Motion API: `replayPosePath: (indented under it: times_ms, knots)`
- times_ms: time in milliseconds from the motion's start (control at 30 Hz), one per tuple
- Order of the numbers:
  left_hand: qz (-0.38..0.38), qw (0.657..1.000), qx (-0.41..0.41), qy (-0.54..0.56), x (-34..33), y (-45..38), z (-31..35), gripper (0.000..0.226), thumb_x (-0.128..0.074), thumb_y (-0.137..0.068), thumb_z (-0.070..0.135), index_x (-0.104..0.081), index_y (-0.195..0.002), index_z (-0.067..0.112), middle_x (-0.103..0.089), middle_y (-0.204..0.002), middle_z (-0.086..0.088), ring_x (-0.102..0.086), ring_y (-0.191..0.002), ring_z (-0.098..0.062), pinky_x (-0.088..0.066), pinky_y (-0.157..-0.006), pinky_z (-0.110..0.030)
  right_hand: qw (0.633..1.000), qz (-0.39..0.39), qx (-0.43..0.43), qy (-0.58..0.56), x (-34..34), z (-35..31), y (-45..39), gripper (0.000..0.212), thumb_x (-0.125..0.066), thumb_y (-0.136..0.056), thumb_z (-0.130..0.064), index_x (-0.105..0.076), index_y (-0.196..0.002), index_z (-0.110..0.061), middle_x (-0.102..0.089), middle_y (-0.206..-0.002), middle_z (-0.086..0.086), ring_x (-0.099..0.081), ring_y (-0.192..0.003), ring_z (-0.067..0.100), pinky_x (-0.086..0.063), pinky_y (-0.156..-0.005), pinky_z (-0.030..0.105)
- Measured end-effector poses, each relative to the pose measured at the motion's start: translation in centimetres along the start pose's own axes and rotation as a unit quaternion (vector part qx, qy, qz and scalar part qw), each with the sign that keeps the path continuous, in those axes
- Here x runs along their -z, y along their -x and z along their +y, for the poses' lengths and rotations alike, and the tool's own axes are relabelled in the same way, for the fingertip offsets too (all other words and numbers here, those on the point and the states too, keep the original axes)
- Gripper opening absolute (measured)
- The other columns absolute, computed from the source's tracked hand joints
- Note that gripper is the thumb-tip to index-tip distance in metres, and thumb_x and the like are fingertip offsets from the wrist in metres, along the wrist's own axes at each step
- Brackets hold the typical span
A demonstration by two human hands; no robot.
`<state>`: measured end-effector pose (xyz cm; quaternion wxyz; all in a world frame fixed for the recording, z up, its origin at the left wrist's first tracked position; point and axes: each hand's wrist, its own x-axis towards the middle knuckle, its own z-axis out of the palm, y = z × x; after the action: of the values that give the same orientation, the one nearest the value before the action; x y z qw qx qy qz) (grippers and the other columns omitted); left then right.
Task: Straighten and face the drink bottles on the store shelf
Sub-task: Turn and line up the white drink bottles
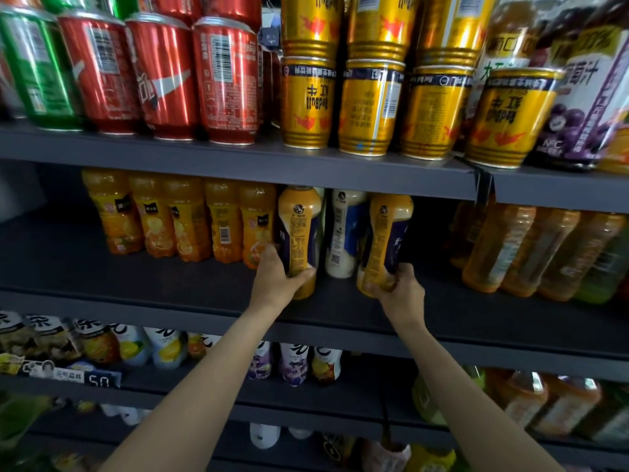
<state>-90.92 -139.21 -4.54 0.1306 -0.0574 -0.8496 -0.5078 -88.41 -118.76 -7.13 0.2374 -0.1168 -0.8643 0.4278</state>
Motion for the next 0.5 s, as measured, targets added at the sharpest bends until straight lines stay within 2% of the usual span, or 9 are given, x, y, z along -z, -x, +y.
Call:
replayPosePath:
  times_ms: [133, 267, 367, 500]
  knots:
    - [0.006, 1.0, -0.003, 0.004, -0.1, 0.1, 0.1, 0.061, -0.075, -0.077, 0.023, -0.035, -0.122, 0.009, -0.048, -0.129, -0.009, -0.044, -0.124, -0.024, -0.032, -0.097, -0.027, 0.999, -0.014, -0.03, 0.007, -0.3, -0.5, -2.4, 0.057, -0.076, -0.079, -0.015, -0.044, -0.123, -0.001, -0.059, -0.114, 0.018, -0.057, -0.106, 0.034, -0.047, -0.083, 0.041]
    - [0.008, 1.0, -0.005, 0.012, 0.0, 0.2, 0.1, 0.057, -0.074, -0.079, 0.021, -0.036, -0.12, 0.012, -0.049, -0.125, -0.005, -0.045, -0.122, -0.02, -0.03, -0.091, -0.021, 0.998, -0.012, -0.053, 0.013, -1.4, -1.1, -4.1, 0.056, -0.074, -0.081, -0.016, -0.041, -0.124, -0.001, -0.057, -0.119, 0.019, -0.056, -0.108, 0.036, -0.047, -0.083, 0.042]
    - [0.008, 1.0, -0.014, 0.023, 0.0, 0.4, 0.2, 0.052, -0.074, -0.079, 0.021, -0.034, -0.112, 0.019, -0.047, -0.112, 0.004, -0.045, -0.112, -0.012, -0.031, -0.088, -0.019, 0.997, -0.016, -0.078, 0.018, -2.1, -1.3, -5.4, 0.053, -0.073, -0.081, -0.016, -0.04, -0.12, -0.001, -0.056, -0.121, 0.02, -0.055, -0.109, 0.038, -0.046, -0.083, 0.043]
    - [0.009, 0.999, -0.023, 0.025, -0.1, 0.3, 0.0, 0.052, -0.074, -0.078, 0.021, -0.031, -0.108, 0.021, -0.048, -0.113, 0.002, -0.046, -0.111, -0.013, -0.033, -0.089, -0.021, 0.994, -0.025, -0.097, 0.033, -2.5, -1.6, -6.8, 0.054, -0.071, -0.083, -0.014, -0.038, -0.124, -0.002, -0.055, -0.124, 0.021, -0.054, -0.113, 0.039, -0.045, -0.085, 0.043]
